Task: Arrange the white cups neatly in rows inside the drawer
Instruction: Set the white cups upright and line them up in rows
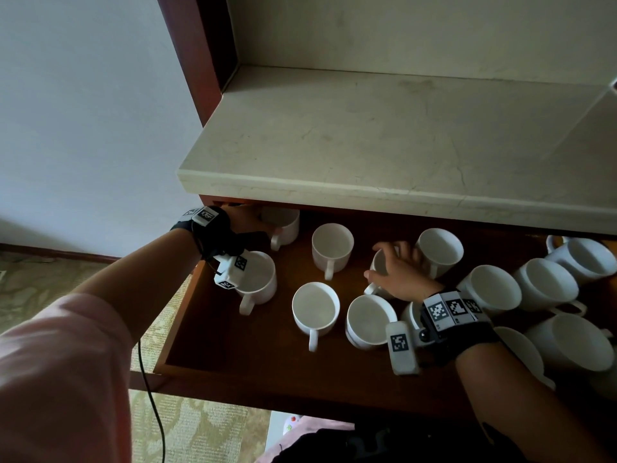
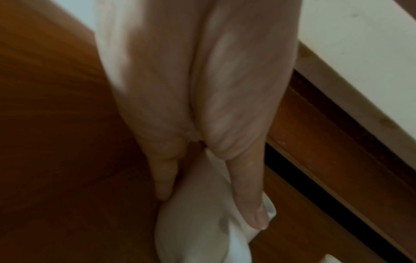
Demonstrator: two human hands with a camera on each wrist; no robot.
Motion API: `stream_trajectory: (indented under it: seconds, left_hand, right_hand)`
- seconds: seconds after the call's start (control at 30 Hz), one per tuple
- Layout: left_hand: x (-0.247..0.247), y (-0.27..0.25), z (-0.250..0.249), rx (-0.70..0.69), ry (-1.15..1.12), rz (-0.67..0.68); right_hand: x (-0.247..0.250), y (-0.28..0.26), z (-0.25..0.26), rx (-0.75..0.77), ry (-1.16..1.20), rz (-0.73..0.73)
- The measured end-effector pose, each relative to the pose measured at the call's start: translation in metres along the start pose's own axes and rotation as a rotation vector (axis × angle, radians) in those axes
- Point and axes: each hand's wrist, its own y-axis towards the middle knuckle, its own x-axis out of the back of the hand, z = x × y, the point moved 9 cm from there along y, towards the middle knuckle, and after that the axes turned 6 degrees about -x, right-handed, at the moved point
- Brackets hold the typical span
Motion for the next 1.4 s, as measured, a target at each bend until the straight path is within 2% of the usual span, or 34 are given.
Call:
stream_trajectory:
  seconds: [0.17, 0.37, 0.53, 0.7, 0.9, 1.1, 1.4]
  left_hand:
    - [0.005, -0.001, -0.006, -0.036, 0.08, -0.026]
    - [0.007, 0.0, 0.0, 0.023, 0.091, -0.052]
    - [-0.002, -0.003, 0.01, 0.096, 0.118, 0.092]
    - [0.006, -0.017, 0.001, 0.04, 0.084, 0.085]
    - [-0.01, -0.025, 0.001, 0.139, 0.26, 0.106]
    - [-0.048, -0.034, -0.01, 0.179, 0.078, 0.149]
    - [-0.066, -0.033, 0.005, 0.21, -0.134, 0.148]
  right_hand:
    - [0.0, -0.001, 0.0, -0.001, -0.019, 0.003]
    - [0.002, -0.003, 0.001, -0.007, -0.025, -0.002]
    - [0.002, -0.005, 0.003, -0.004, -0.036, 0.009]
    - [0.005, -0.008, 0.003, -0.004, -0.012, 0.025]
    - [0.018, -0.008, 0.0, -0.056, 0.02, -0.025]
    - [0.033, -0.016, -0.008, -0.164, -0.115, -0.005]
    - [0.03, -0.013, 0.003, -0.124, -0.245, -0.005]
